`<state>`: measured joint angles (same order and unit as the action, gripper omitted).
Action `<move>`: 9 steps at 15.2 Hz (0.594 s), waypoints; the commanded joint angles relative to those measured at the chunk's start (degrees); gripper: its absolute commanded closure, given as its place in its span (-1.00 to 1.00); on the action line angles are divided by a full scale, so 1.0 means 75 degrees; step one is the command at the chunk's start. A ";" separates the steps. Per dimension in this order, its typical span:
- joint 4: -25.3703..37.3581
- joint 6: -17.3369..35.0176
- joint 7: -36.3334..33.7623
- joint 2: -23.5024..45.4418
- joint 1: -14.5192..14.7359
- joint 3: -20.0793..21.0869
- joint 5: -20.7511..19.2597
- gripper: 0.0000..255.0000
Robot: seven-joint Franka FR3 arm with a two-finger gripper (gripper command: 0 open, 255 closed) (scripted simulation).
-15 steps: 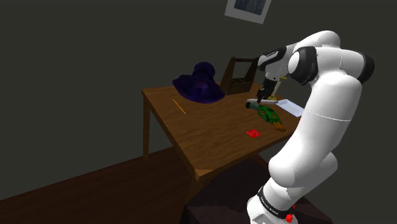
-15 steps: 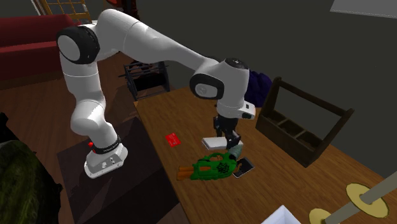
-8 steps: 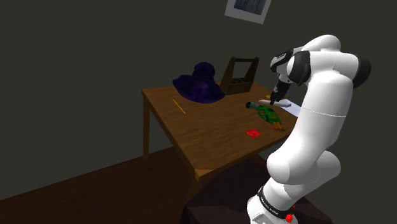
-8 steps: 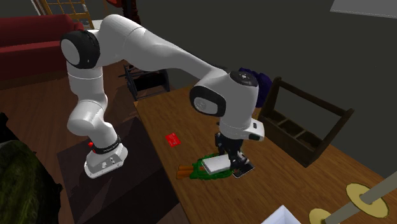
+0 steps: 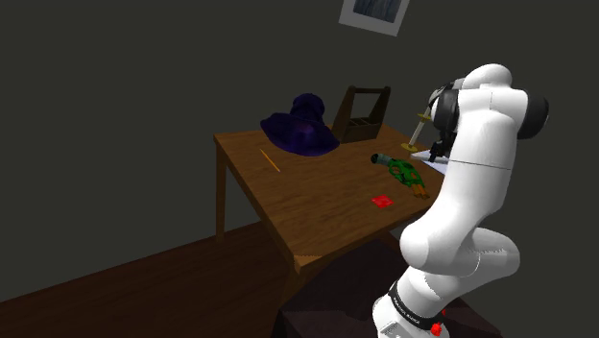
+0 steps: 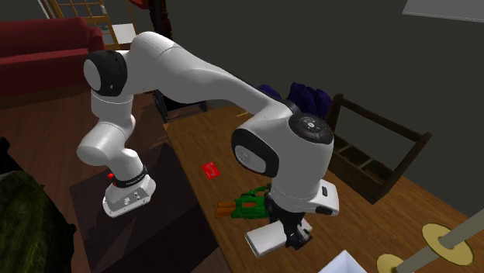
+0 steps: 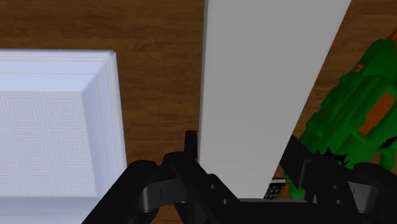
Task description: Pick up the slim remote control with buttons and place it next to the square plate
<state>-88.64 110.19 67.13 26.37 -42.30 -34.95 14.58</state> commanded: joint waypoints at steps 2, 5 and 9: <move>0.0781 -0.0297 0.0482 0.0545 -0.0609 0.0022 0.0270 1.00; 0.0572 -0.0030 0.0516 0.0615 -0.0602 0.0059 0.0319 1.00; 0.0327 0.0312 0.0568 0.0732 -0.0601 0.0108 0.0399 1.00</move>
<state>-85.36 111.59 71.28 31.75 -46.91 -34.22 17.45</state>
